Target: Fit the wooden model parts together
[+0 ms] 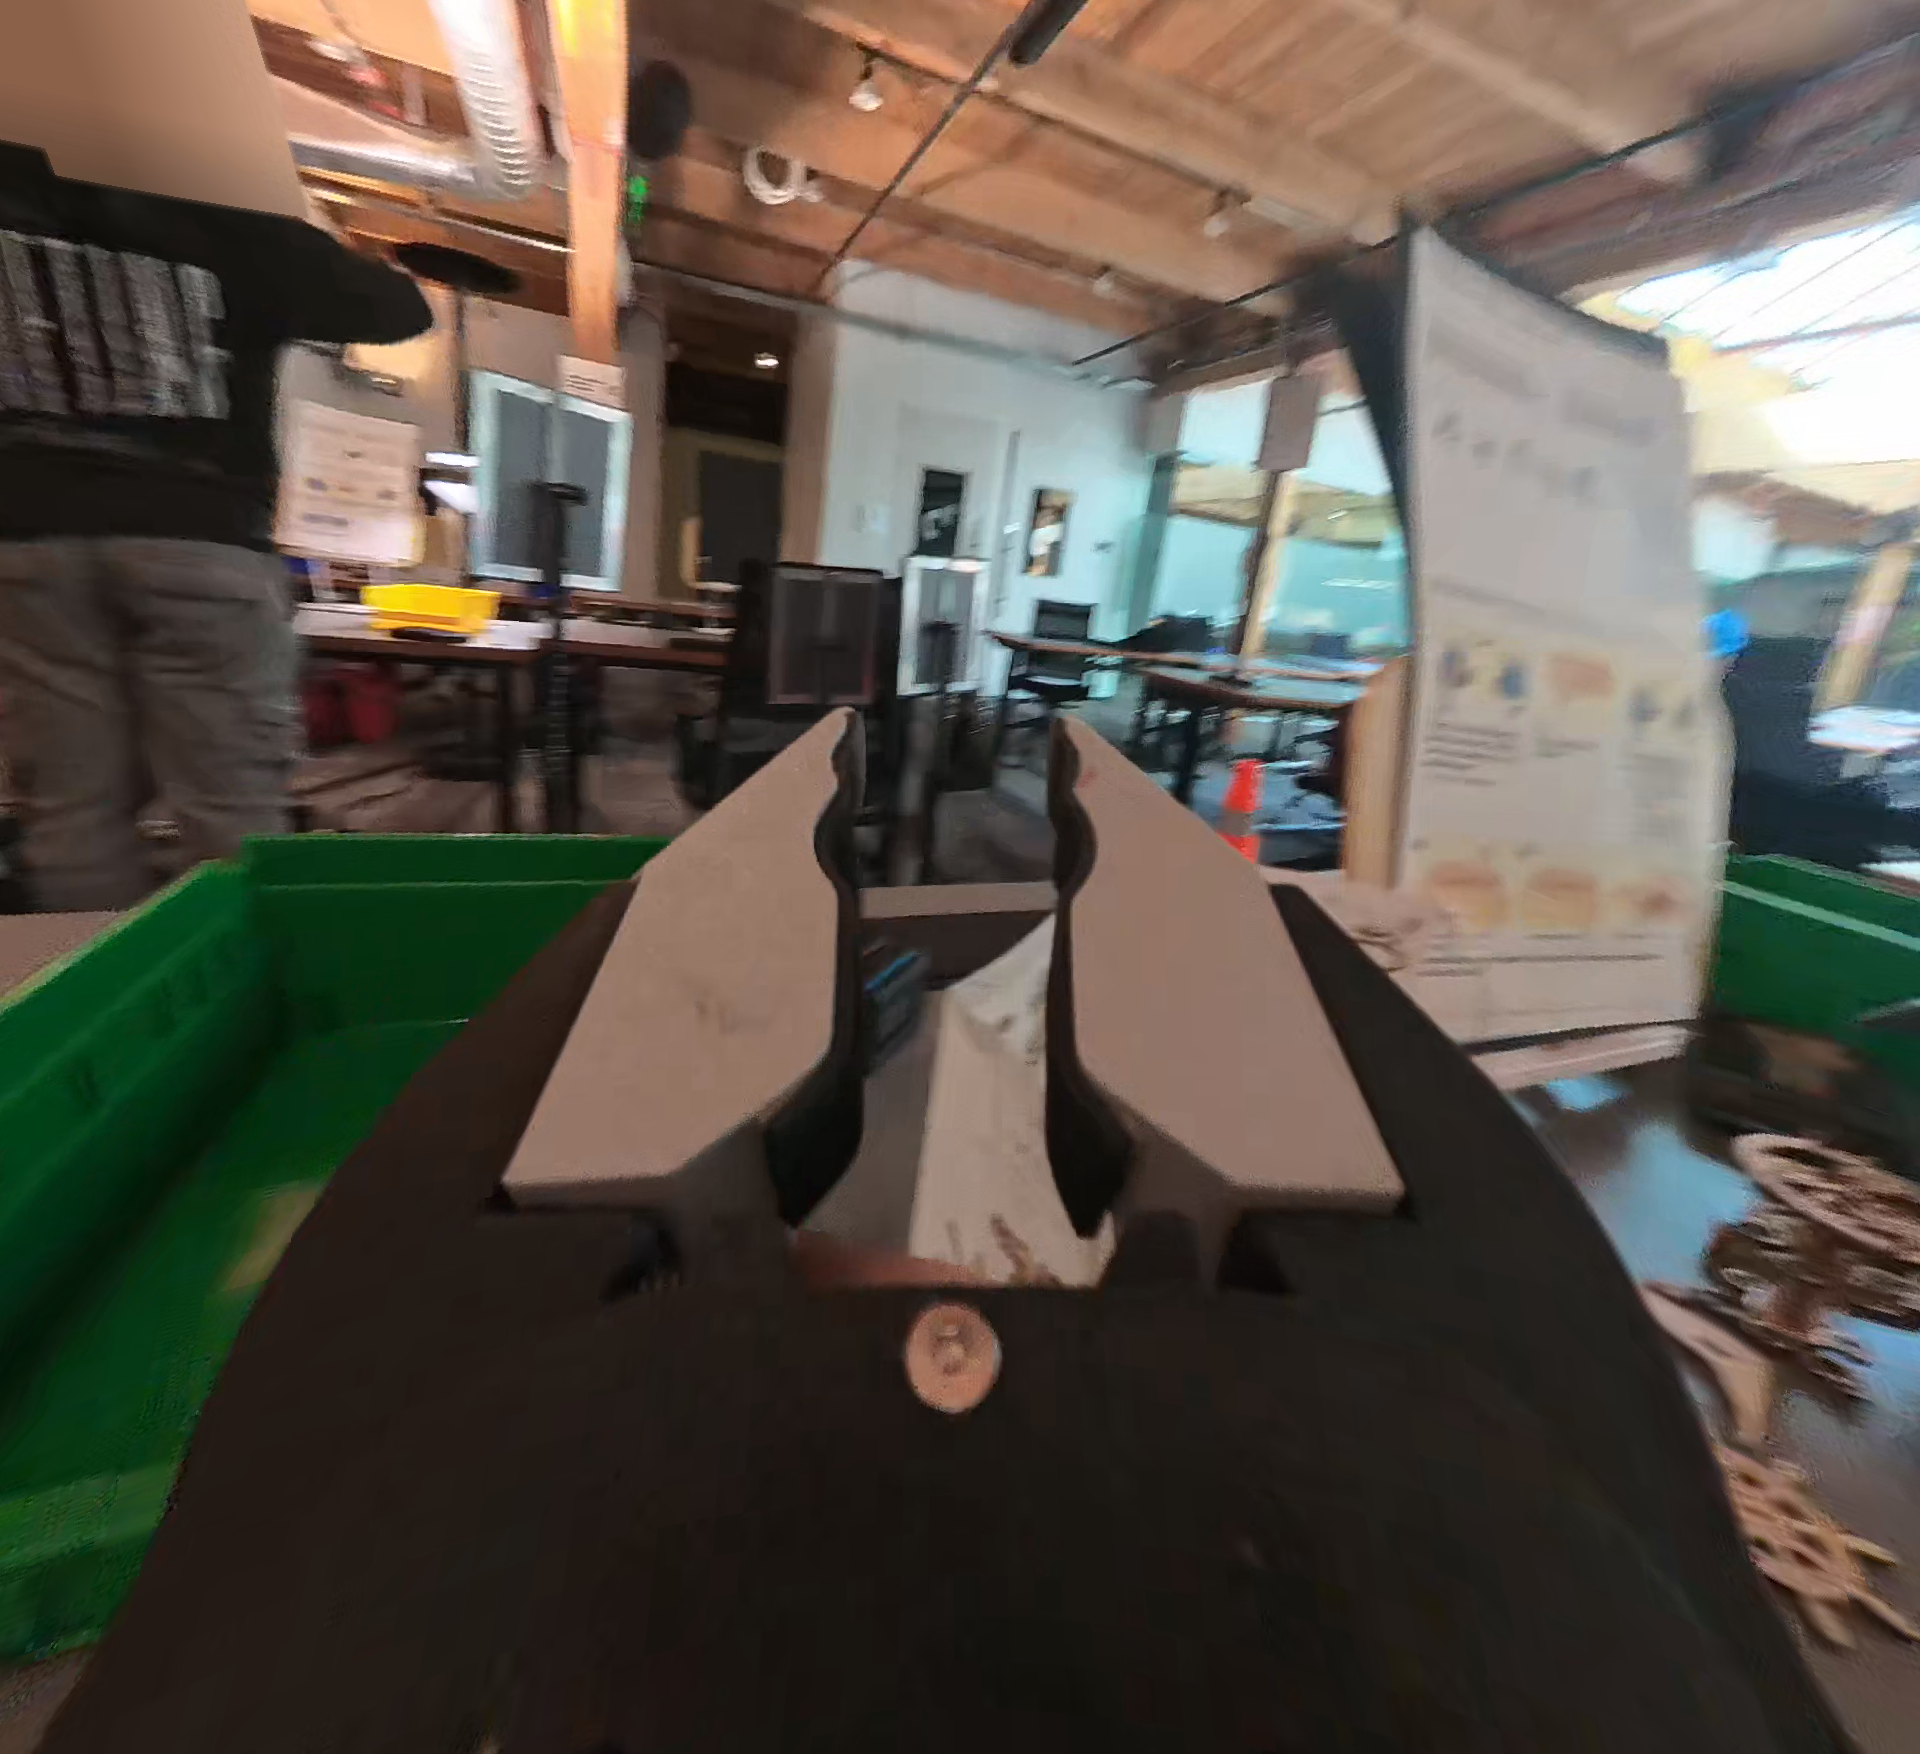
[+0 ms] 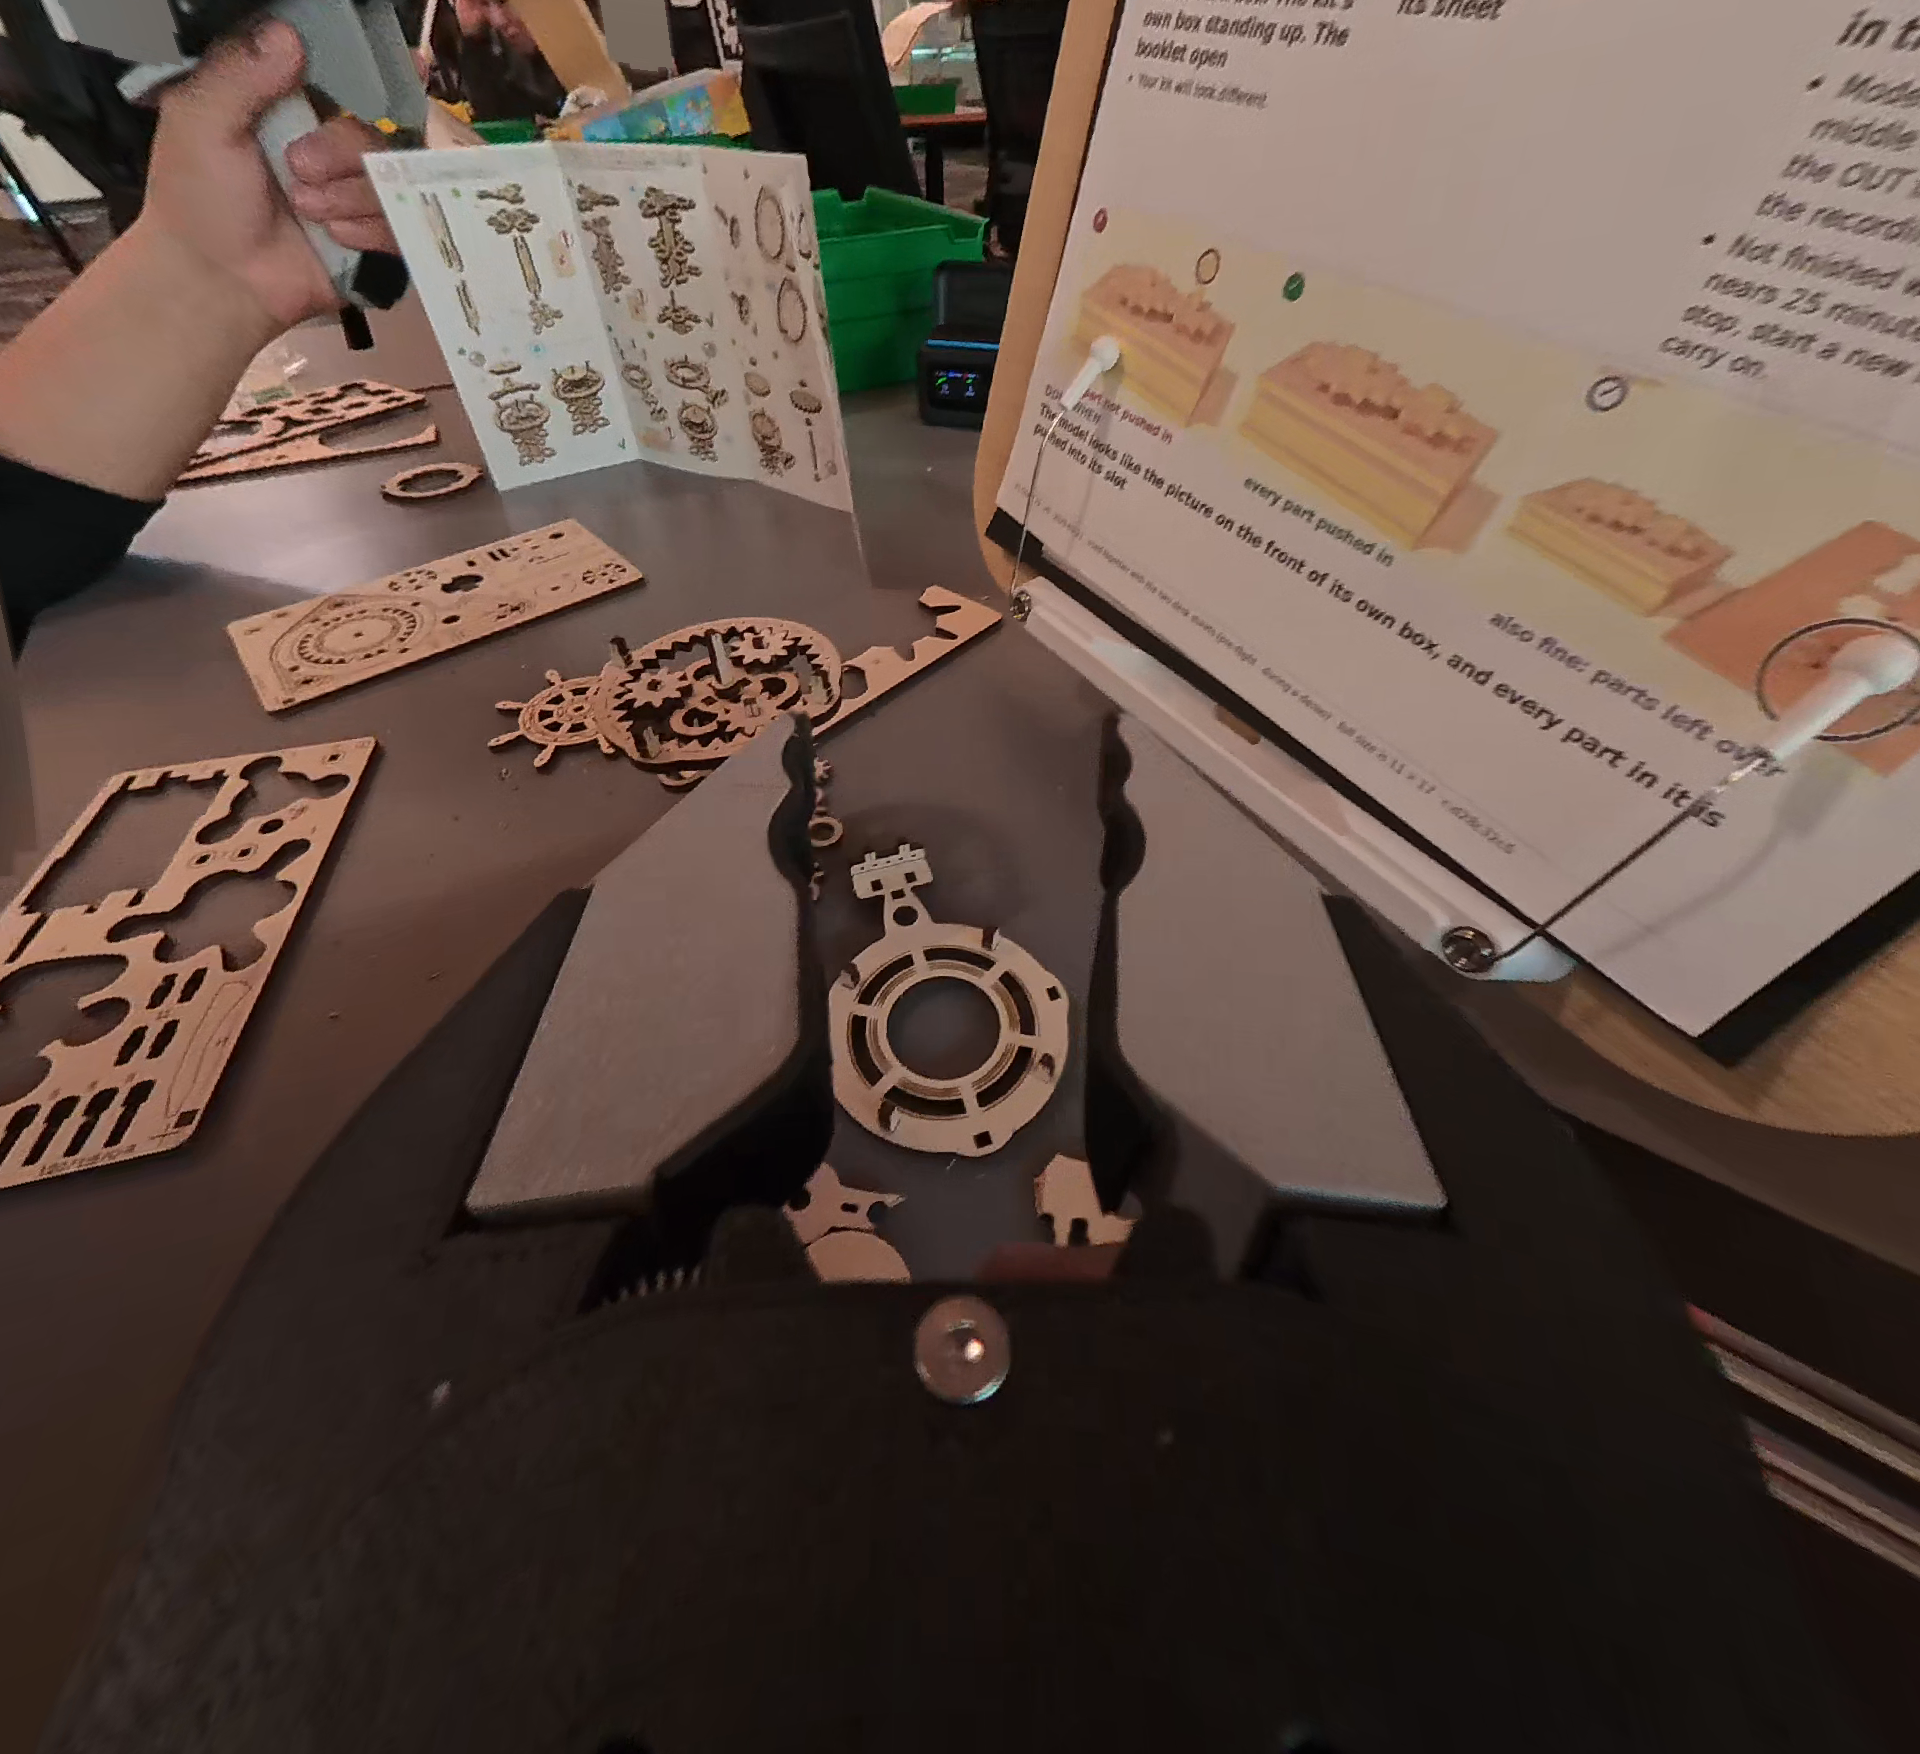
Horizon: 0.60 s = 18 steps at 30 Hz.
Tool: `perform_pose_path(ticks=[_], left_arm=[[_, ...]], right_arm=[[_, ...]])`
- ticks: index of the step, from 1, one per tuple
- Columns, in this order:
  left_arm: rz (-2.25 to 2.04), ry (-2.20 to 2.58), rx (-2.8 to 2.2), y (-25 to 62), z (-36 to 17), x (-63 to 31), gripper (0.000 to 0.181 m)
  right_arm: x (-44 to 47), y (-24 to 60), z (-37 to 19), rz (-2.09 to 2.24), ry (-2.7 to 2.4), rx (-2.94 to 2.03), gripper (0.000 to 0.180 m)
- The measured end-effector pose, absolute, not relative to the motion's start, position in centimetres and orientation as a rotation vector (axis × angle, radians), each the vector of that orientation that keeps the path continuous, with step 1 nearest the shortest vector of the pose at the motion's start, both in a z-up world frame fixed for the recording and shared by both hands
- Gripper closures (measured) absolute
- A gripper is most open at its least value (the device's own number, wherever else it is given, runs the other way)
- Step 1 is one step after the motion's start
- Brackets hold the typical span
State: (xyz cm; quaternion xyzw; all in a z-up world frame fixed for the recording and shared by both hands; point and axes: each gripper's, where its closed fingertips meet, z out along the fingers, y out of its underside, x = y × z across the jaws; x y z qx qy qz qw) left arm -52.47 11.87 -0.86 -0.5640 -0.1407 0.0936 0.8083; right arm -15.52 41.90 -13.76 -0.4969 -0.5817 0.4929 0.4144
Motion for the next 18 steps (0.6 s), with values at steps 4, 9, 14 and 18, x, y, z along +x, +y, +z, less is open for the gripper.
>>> perform_pose_path(ticks=[4, 9, 14, 18], left_arm=[[0.171, -0.289, -1.237, 12.7, -1.6, -52.1, 0.147], [0.155, -0.275, -1.271, 14.1, -2.6, -51.4, 0.146], [0.167, -0.294, -1.297, 14.6, -3.5, -51.8, 0.146], [0.164, -0.296, -1.31, 14.8, -3.8, -51.9, 0.146]], right_arm=[[-15.3, 42.5, -13.3, 1.259, -1.413, -1.259, 0.128], [-15.2, 42.6, -13.3, 1.278, -1.402, -1.269, 0.128], [-15.2, 42.1, -13.2, 1.264, -1.412, -1.247, 0.129], [-15.2, 41.9, -13.2, 1.25, -1.425, -1.237, 0.129]])
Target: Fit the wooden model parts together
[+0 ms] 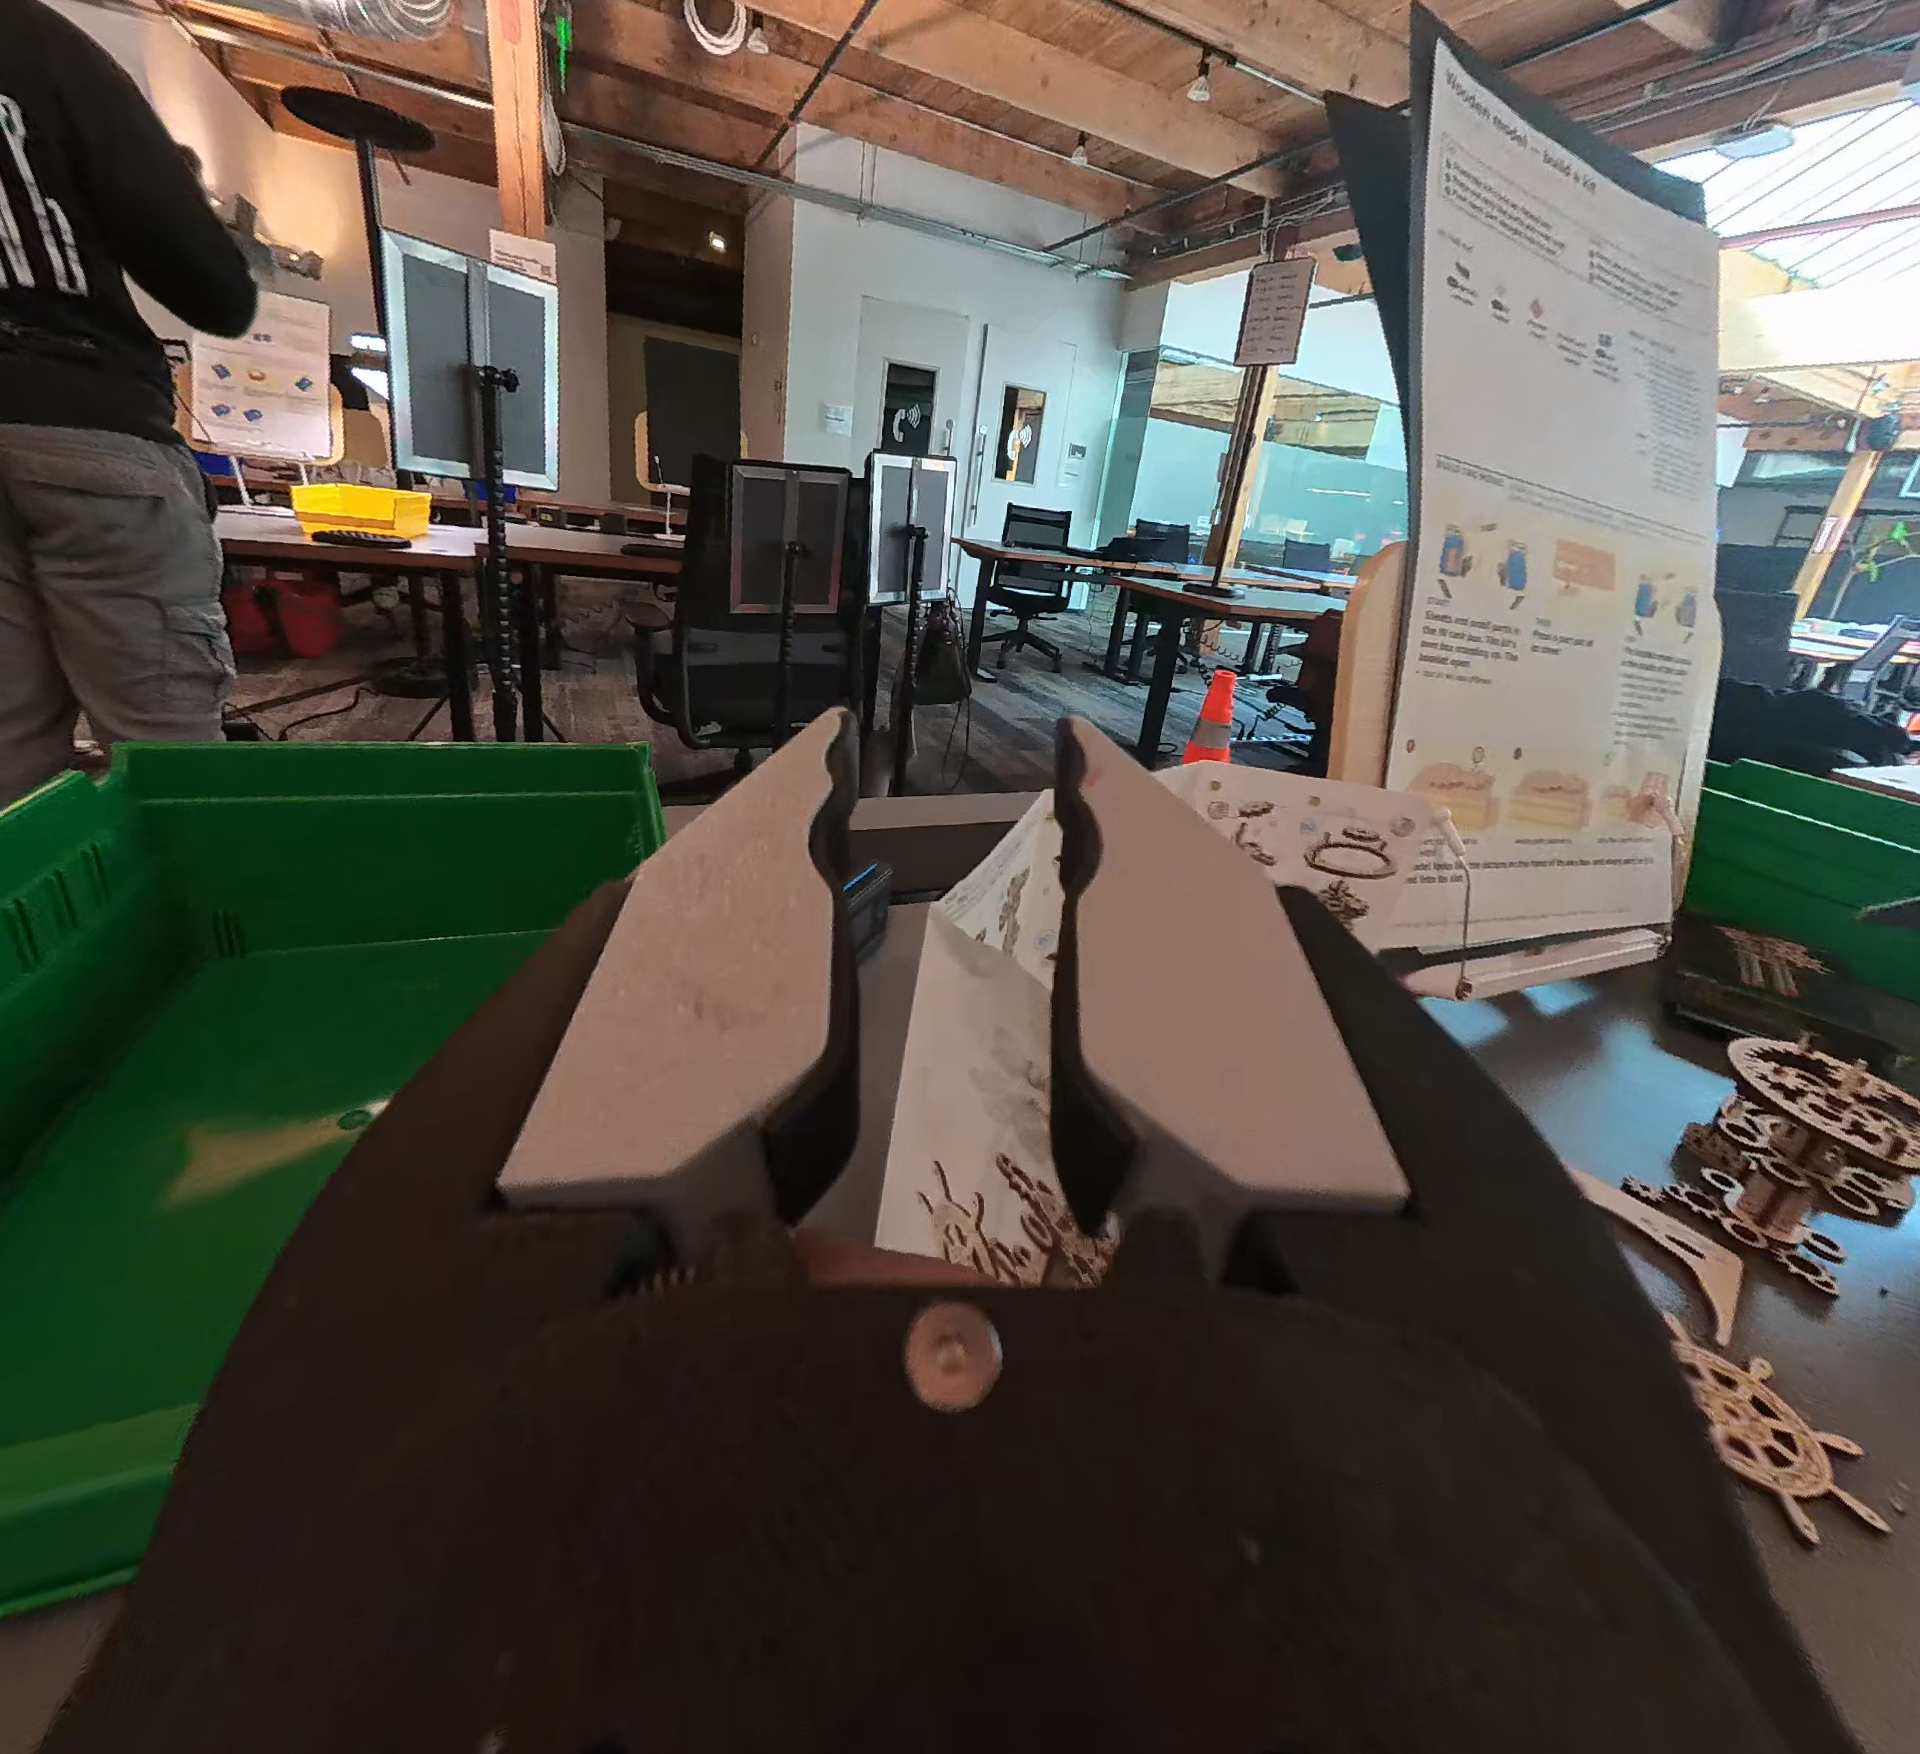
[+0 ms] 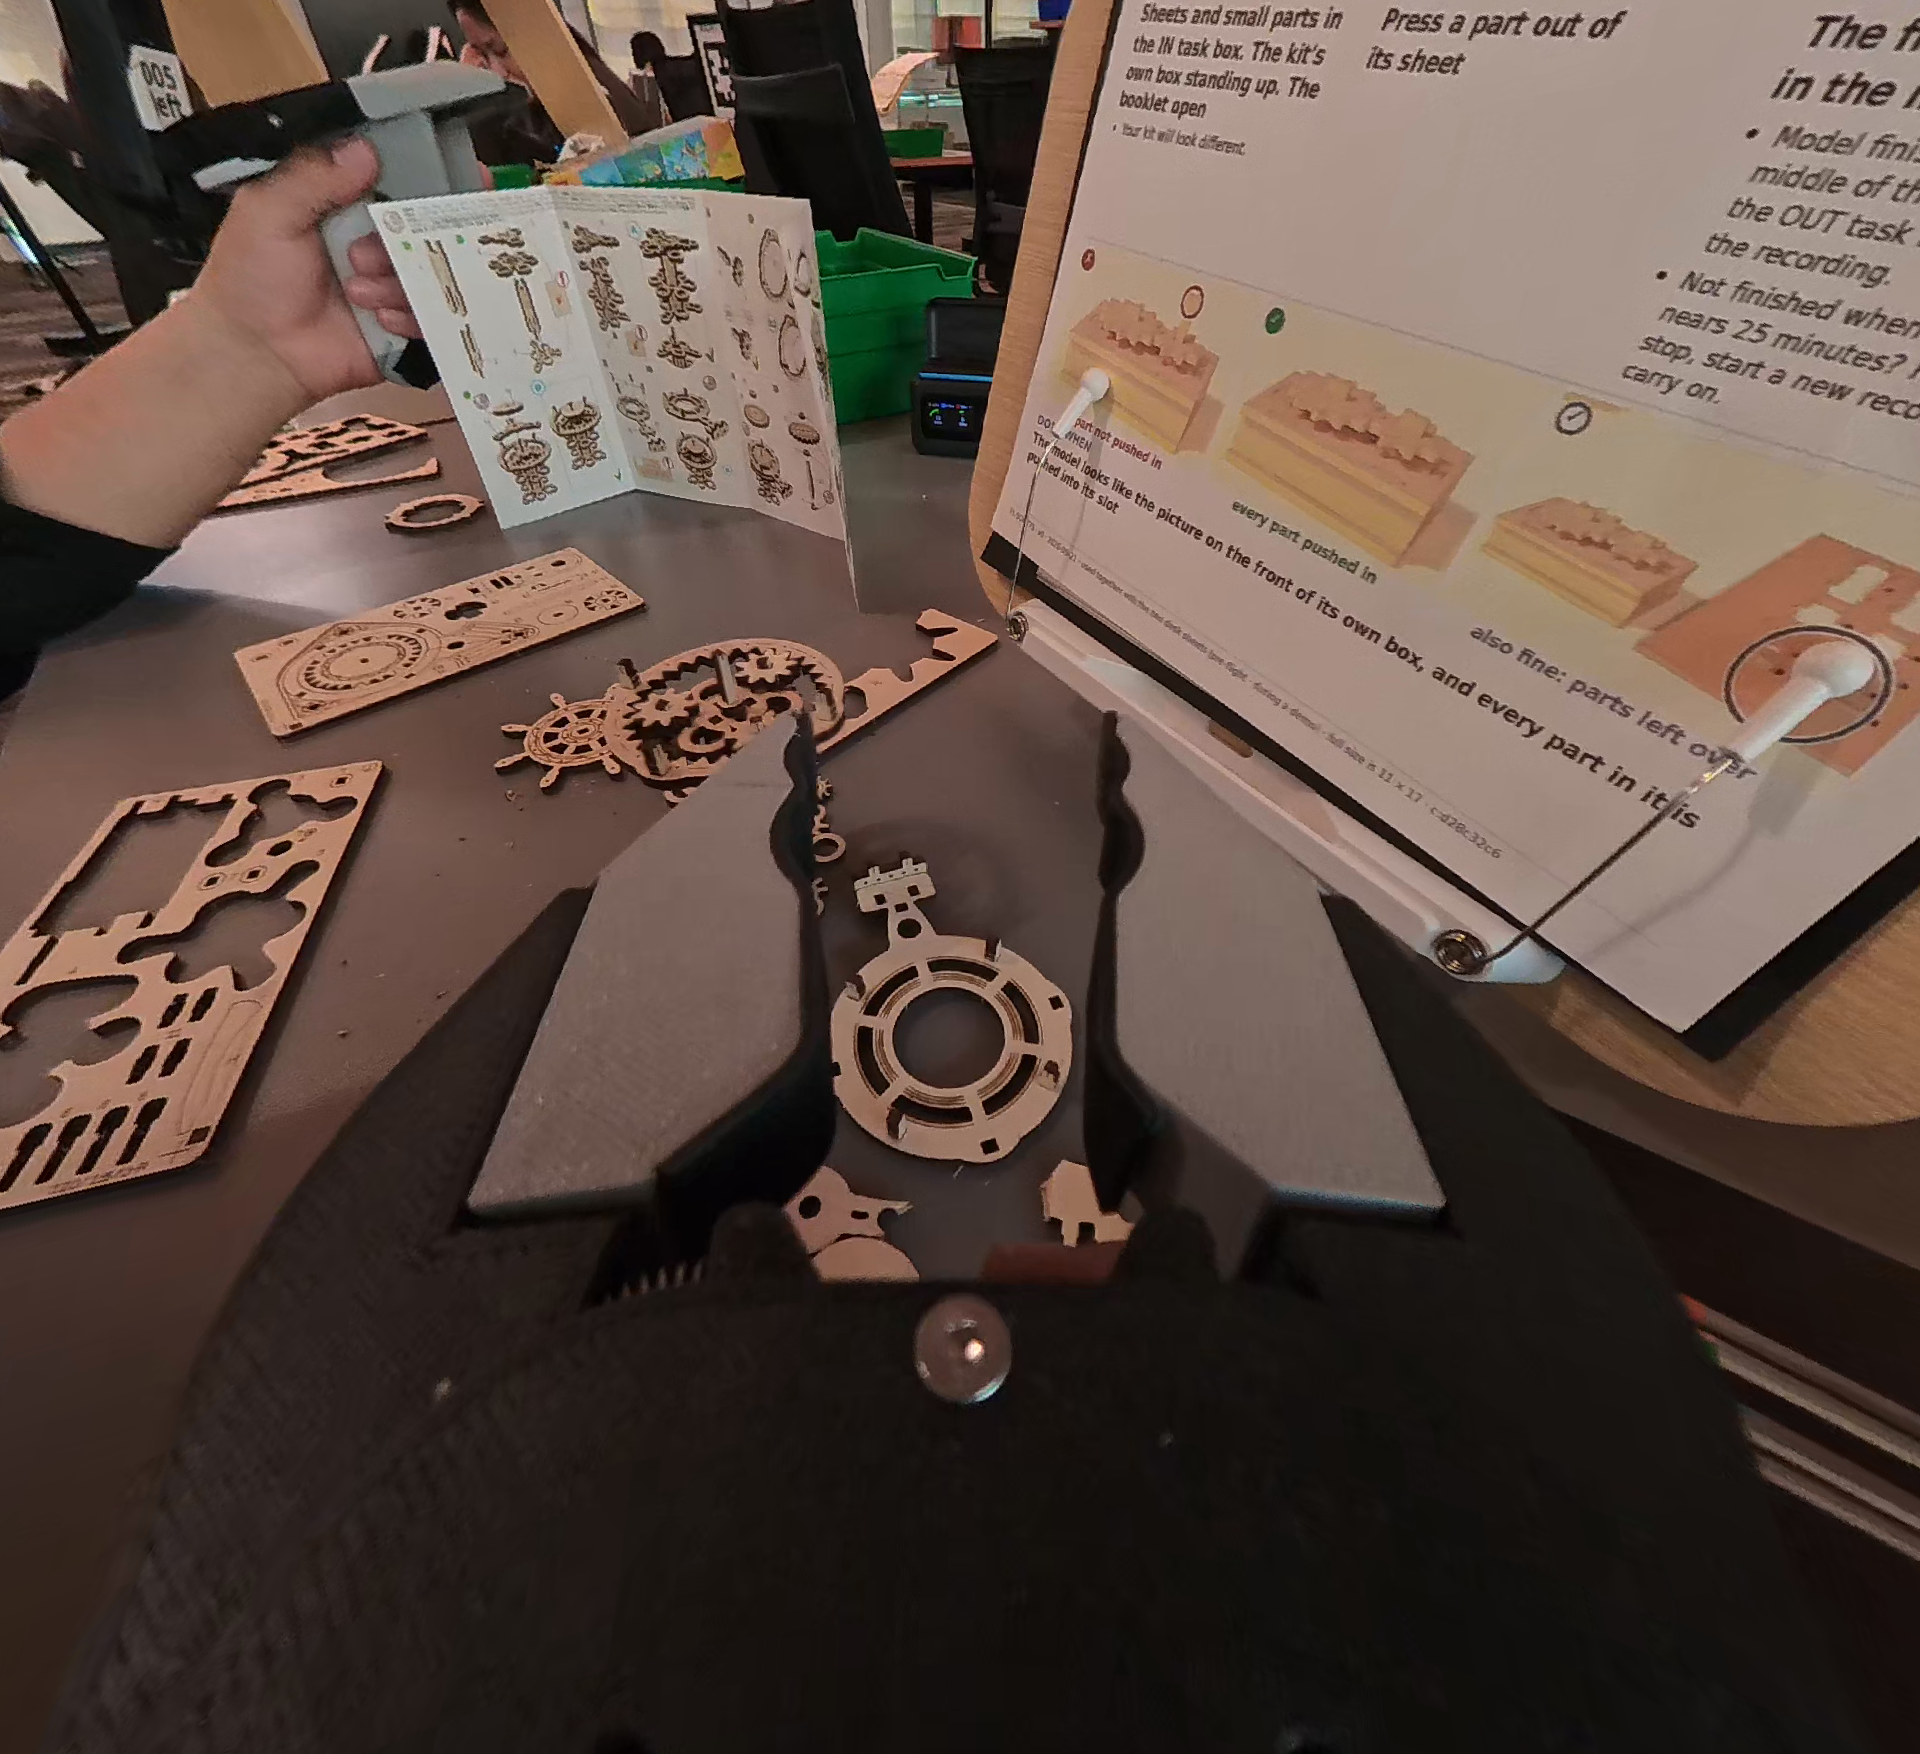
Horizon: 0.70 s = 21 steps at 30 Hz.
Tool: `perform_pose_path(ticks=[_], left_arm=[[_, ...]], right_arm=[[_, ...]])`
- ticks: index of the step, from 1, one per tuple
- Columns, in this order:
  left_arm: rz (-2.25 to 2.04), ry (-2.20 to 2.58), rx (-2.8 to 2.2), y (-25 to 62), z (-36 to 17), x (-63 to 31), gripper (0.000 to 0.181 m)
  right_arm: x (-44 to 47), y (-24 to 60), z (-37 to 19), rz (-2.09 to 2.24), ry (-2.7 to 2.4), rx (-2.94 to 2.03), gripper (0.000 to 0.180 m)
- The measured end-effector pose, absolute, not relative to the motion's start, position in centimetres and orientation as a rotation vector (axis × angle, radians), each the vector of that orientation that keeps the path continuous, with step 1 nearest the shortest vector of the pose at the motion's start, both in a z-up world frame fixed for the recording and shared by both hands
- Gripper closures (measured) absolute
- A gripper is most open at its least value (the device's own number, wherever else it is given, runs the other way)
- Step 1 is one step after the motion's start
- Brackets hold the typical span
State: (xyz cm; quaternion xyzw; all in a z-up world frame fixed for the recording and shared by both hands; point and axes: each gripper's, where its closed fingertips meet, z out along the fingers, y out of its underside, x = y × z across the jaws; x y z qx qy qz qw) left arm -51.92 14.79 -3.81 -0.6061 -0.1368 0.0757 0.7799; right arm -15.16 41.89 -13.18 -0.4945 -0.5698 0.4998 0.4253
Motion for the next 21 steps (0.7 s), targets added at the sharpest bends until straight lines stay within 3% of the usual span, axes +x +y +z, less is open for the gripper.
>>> perform_pose_path(ticks=[18, 21], left_arm=[[0.216, -0.305, -1.387, 16.0, -5.6, -52.3, 0.147], [0.212, -0.313, -1.385, 15.8, -5.5, -52.5, 0.147]], right_arm=[[-14.8, 41.5, -12.2, 1.155, -1.423, -1.166, 0.13], [-14.4, 37.5, -11.6, 1.181, -1.54, -1.08, 0.125]])
